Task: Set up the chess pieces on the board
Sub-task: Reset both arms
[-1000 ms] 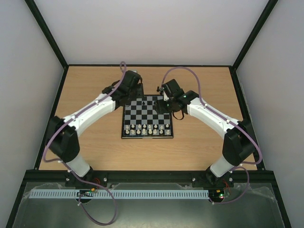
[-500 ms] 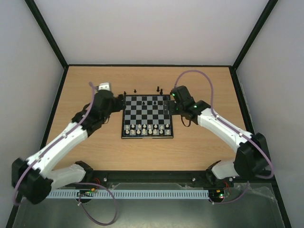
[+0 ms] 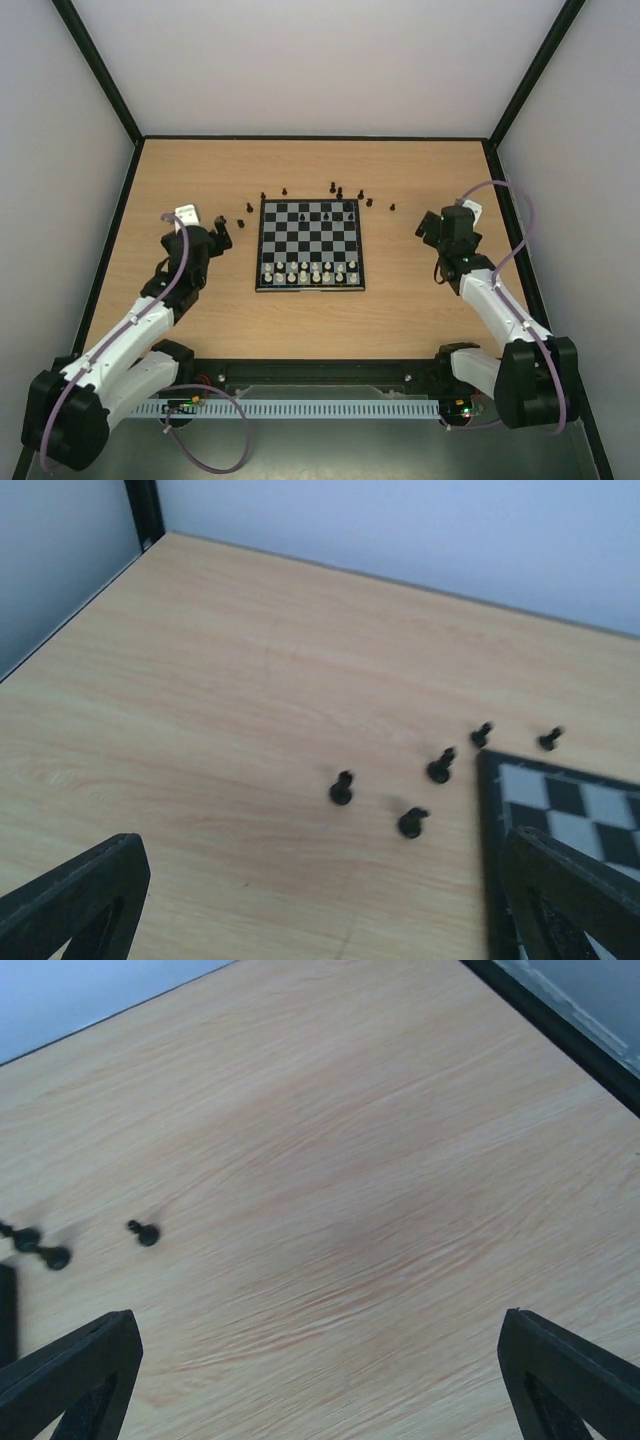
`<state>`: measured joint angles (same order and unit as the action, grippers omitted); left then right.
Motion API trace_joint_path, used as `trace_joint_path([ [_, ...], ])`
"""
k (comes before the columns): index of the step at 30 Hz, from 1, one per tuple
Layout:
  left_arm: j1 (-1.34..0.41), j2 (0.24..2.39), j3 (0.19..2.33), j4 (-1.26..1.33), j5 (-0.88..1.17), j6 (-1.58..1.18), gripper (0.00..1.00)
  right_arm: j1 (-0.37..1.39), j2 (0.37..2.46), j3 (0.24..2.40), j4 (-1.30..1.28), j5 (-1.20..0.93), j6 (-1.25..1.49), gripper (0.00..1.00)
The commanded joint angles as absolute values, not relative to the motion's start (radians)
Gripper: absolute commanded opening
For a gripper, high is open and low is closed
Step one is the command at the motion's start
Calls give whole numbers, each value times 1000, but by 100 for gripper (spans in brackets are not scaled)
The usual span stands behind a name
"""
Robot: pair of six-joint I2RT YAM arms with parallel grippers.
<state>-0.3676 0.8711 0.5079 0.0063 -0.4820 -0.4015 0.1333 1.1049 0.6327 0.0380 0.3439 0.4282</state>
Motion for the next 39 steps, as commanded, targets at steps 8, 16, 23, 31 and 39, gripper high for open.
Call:
trace_joint_path([
  [8,-172,1108,378,495,-401,-239,99,48,1274,466,541,543,411,99],
  [16,-81,1292,373,714,-331,-184,99,38,1444,492,711,563,349,99],
  [23,-45,1434,374,883,-295,-145,100,38,1499,393,927,442,276,99],
  [31,-3,1491,377,961,-306,-157,99,119,1534,405,959,440,158,99],
  [39,-8,1480,309,1079,-218,-105,100,110,1461,274,1116,556,237,99],
])
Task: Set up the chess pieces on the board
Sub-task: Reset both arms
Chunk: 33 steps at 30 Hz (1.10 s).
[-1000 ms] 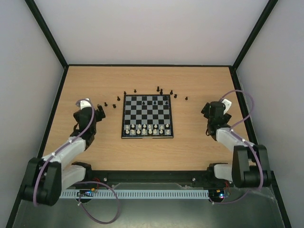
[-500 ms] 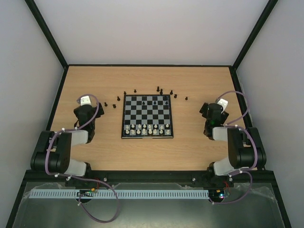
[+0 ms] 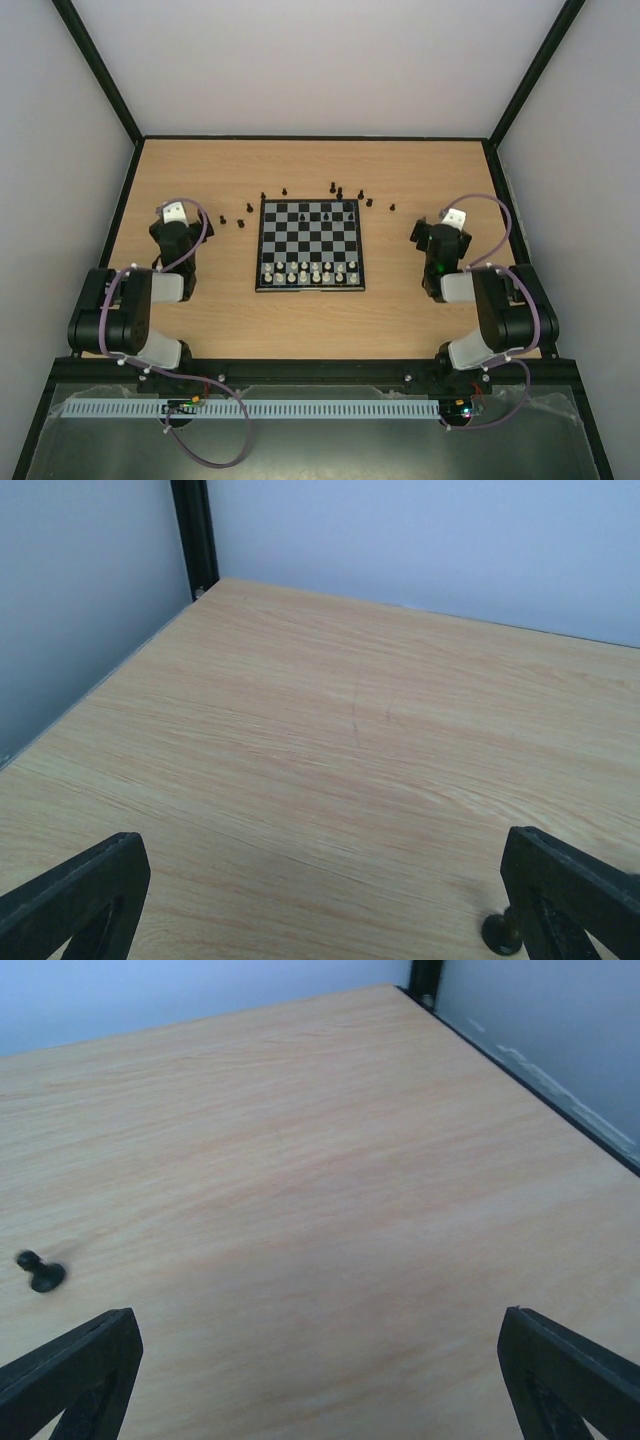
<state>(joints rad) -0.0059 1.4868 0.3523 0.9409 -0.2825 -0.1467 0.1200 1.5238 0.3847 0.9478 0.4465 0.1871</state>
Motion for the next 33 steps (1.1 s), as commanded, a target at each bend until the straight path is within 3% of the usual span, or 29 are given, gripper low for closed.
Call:
trace_joint_path([
  [1,-8,1492,301,1102,-197,-97,99,104,1447,249,1148,559,244,99],
  [7,-2,1508,265,1179,-176,-98,100,103,1425,155,1294,480,206,99],
  [10,-2,1510,267,1178,-176,-98,99,102,1534,149,1413,409,162,99],
  [12,-2,1509,267,1177,-176,-97,99,99,1503,206,1265,405,181,99],
  [33,-14,1522,246,1225,-177,-80,100,89,1521,219,1264,376,177,99],
])
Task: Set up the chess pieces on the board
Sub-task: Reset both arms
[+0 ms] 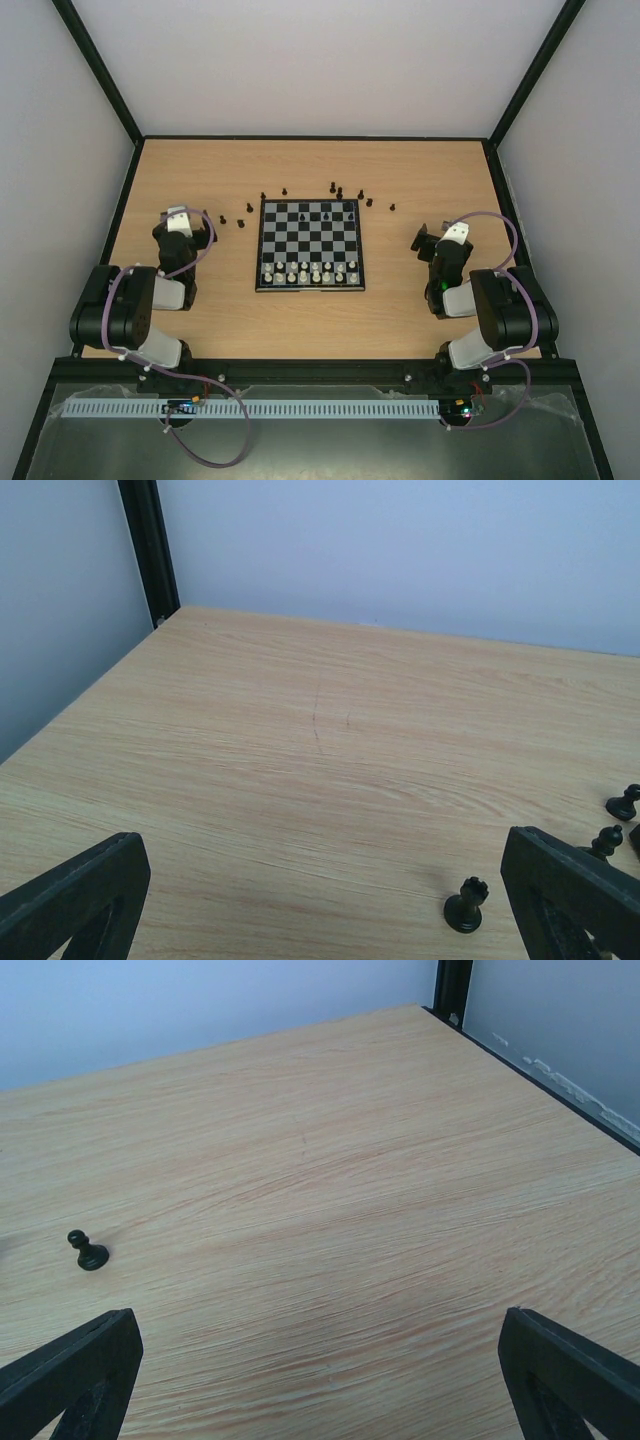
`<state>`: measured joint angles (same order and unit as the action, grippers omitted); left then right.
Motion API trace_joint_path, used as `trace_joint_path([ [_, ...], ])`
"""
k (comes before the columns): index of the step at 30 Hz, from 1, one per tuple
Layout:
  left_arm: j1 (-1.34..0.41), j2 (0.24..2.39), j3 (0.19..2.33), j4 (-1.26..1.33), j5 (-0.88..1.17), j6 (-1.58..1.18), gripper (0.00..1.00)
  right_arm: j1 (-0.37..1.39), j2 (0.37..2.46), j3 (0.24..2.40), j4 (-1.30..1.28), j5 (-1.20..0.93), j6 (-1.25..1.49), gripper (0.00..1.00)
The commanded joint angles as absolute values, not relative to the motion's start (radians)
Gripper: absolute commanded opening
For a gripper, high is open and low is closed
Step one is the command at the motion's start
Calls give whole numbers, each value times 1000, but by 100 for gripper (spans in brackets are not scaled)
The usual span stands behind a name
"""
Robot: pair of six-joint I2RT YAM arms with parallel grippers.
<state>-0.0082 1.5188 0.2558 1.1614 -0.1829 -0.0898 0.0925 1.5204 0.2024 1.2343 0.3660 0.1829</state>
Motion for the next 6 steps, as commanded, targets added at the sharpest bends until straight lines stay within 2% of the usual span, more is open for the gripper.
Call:
trace_joint_path([
  [1,-14,1524,247,1225,-177,-80,99,89,1522,224,1255,375,178,99],
  [6,-14,1522,246,1226,-178,-79,100,87,1516,220,1260,371,180,99],
])
